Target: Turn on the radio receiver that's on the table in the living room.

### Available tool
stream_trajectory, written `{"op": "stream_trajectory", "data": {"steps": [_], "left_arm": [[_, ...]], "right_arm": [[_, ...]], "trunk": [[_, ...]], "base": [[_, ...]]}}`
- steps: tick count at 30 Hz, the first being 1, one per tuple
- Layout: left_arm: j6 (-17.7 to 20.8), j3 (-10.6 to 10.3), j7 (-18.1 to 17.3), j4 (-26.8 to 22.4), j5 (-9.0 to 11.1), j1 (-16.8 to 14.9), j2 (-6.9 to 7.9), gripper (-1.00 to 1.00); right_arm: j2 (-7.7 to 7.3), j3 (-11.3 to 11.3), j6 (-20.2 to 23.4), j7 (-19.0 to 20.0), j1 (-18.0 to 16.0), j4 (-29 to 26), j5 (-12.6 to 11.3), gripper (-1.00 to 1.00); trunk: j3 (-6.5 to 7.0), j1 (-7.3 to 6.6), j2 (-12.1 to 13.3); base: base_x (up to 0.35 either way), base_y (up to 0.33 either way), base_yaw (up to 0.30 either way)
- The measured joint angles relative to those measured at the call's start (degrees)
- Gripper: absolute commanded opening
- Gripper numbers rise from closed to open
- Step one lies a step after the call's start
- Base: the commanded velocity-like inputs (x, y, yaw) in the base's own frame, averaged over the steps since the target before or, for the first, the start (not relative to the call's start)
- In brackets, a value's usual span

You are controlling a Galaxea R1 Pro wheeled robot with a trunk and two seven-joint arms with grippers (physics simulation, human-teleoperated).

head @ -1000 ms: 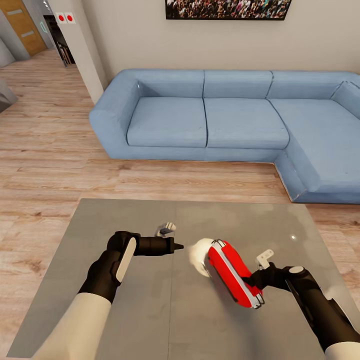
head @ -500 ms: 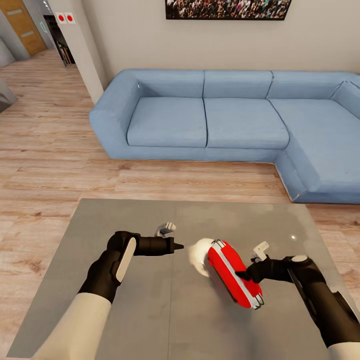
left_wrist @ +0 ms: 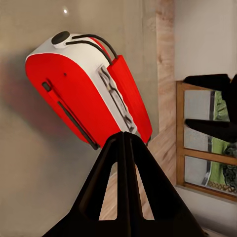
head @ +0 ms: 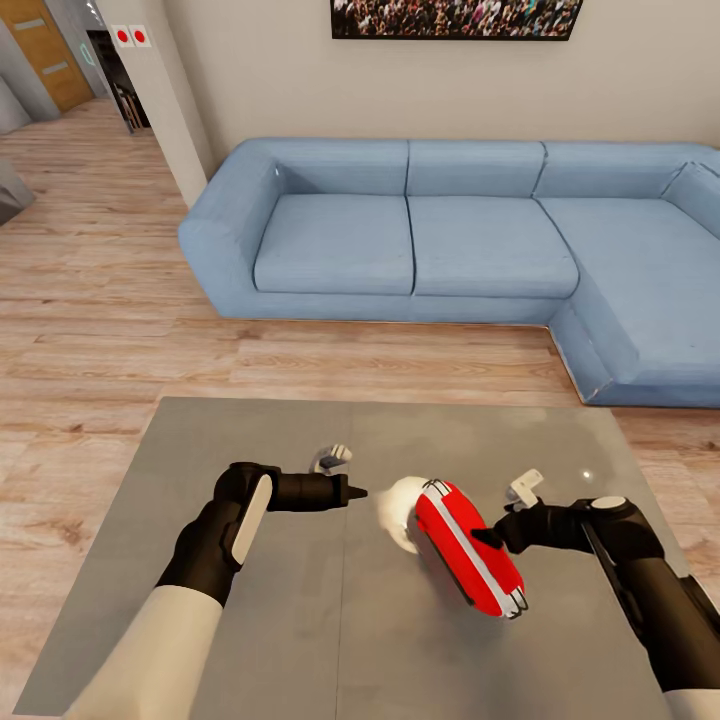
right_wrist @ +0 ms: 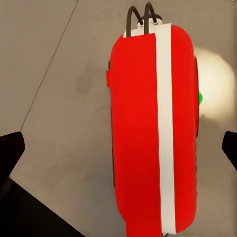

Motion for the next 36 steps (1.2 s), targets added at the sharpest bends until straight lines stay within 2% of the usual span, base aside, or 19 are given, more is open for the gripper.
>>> {"op": "stream_trajectory", "data": {"steps": [4, 10, 18, 20, 27, 32, 34, 36], "left_arm": [[0.00, 0.00, -0.01, 0.00, 0.01, 0.00, 0.00, -1.00], [0.00, 0.00, 0.00, 0.00, 0.01, 0.00, 0.00, -1.00], [0.00, 0.00, 0.05, 0.00, -0.02, 0.00, 0.00, -1.00], [0.00, 0.00, 0.05, 0.00, -0.09, 0.00, 0.00, -1.00], [0.00, -0.05, 0.06, -0.25, -0.23, 0.00, 0.00, -1.00], [0.00, -0.13, 0.11, -0.26, -0.24, 0.00, -0.05, -1.00], [0.00, -0.15, 0.13, -0.31, -0.24, 0.00, -0.07, -1.00], [0.00, -0.16, 0.14, -0.38, -0.27, 0.00, -0.08, -1.00]], "right_arm": [[-0.06, -0.11, 0.94, 0.01, 0.00, -0.96, 0.01, 1.00], [-0.14, -2.33, 1.78, 0.01, 0.00, -2.25, 0.11, 1.00], [-0.25, -3.34, 1.94, 0.01, -0.04, -4.39, 0.47, 1.00], [-0.50, -3.71, 1.95, 0.01, -0.04, -4.96, 0.57, 1.00], [-3.25, -4.82, 1.95, 0.15, -0.06, -6.33, 0.63, 1.00], [-3.91, -5.08, 2.00, 0.20, -0.07, -6.53, 0.63, 1.00], [-4.00, -5.93, 2.14, 0.21, -0.08, -6.56, 0.64, 1.00], [-4.01, -7.70, 2.87, 0.23, -0.05, -6.57, 0.64, 1.00]], "trunk": [[0.00, 0.00, 0.00], [0.00, 0.00, 0.00], [0.00, 0.00, 0.00], [0.00, 0.00, 0.00], [0.00, 0.00, 0.00], [0.00, 0.00, 0.00], [0.00, 0.00, 0.00], [0.00, 0.00, 0.00]], "base": [[0.000, 0.000, 0.000], [0.000, 0.000, 0.000], [0.000, 0.000, 0.000], [0.000, 0.000, 0.000], [0.000, 0.000, 0.000], [0.000, 0.000, 0.000], [0.000, 0.000, 0.000], [0.000, 0.000, 0.000]]}}
